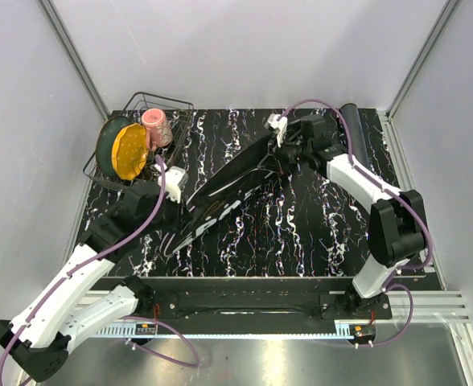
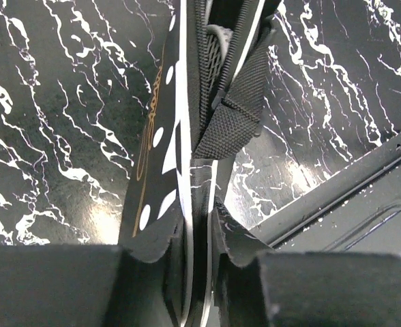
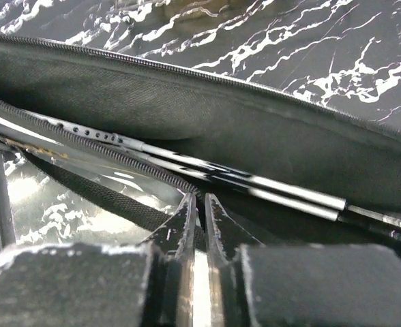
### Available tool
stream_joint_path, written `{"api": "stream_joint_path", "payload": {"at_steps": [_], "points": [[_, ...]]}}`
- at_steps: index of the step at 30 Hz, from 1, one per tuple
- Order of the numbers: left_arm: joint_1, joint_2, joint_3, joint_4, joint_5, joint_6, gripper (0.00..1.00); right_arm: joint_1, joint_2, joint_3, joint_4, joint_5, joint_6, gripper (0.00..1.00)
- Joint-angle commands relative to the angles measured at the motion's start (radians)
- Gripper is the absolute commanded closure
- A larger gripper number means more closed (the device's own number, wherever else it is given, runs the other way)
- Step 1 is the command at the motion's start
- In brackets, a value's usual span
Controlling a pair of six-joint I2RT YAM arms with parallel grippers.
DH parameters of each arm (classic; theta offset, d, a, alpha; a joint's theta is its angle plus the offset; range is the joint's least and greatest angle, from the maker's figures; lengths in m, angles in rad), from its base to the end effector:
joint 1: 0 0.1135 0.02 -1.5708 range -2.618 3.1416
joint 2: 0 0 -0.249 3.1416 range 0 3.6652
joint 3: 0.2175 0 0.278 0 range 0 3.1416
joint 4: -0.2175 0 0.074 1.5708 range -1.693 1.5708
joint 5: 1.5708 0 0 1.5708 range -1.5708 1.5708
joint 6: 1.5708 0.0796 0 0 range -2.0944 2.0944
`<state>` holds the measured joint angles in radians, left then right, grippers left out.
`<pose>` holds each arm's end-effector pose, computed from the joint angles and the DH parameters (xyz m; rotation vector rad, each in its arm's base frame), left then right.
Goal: Pack up the badminton gear
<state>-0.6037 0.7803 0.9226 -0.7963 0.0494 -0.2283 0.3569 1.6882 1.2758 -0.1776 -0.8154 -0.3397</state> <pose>0.1830 -0.1310 0.2932 0.4513 2.2274 -0.5045 0.3815 0.2041 0.2354 -1.1279 1.7408 0.8822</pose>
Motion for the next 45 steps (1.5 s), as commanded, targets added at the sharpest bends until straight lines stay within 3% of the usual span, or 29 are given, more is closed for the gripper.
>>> {"api": "stream_joint_path", "payload": {"at_steps": [1,2,4,5,8,11,14,16,17,18,19,25,31,38,45], "points": [[-0.001,-0.013,-0.019,0.086,-0.042,0.001,0.86,-0.006,0.001,0.123,-0.002,0.132,0.257,0.71],[-0.001,-0.016,-0.021,0.101,-0.033,0.001,0.88,-0.006,-0.002,0.14,-0.034,0.245,0.33,0.47],[-0.001,-0.026,-0.027,0.112,-0.028,0.01,0.95,-0.003,-0.013,0.164,-0.148,0.285,0.492,0.41],[0.001,-0.027,-0.027,0.117,-0.026,0.012,0.97,0.001,-0.05,0.152,-0.163,0.3,0.522,0.25],[-0.001,-0.045,-0.037,0.134,-0.016,0.027,1.0,0.022,-0.166,0.067,-0.166,0.398,0.626,0.12],[-0.001,-0.065,-0.045,0.158,-0.002,0.023,1.0,0.066,-0.266,0.007,-0.139,0.386,0.718,0.11],[0.001,-0.078,-0.048,0.202,0.067,-0.003,1.0,0.195,-0.384,-0.157,0.124,0.325,0.816,0.17],[0.002,-0.081,-0.059,0.236,0.114,-0.022,1.0,0.25,-0.415,-0.278,0.398,0.282,0.887,0.28],[0.001,-0.082,-0.064,0.261,0.153,-0.026,1.0,0.267,-0.409,-0.292,0.446,0.236,0.887,0.34],[0.002,-0.084,-0.068,0.272,0.165,-0.038,1.0,0.302,-0.398,-0.29,0.449,0.251,0.874,0.41],[0.001,-0.084,-0.071,0.279,0.176,-0.045,1.0,0.318,-0.383,-0.255,0.393,0.269,0.822,0.58],[0.001,-0.09,-0.09,0.301,0.199,-0.074,1.0,0.335,-0.248,-0.159,0.281,0.315,0.704,0.9],[0.001,-0.101,-0.111,0.325,0.217,-0.092,1.0,0.336,-0.18,-0.122,0.185,0.285,0.561,0.94],[0.001,-0.076,-0.105,0.328,0.207,-0.088,1.0,0.343,-0.177,-0.139,0.168,0.021,0.534,0.94],[0.002,-0.056,-0.103,0.336,0.202,-0.078,1.0,0.346,-0.182,-0.191,0.372,-0.123,0.697,0.78]]}}
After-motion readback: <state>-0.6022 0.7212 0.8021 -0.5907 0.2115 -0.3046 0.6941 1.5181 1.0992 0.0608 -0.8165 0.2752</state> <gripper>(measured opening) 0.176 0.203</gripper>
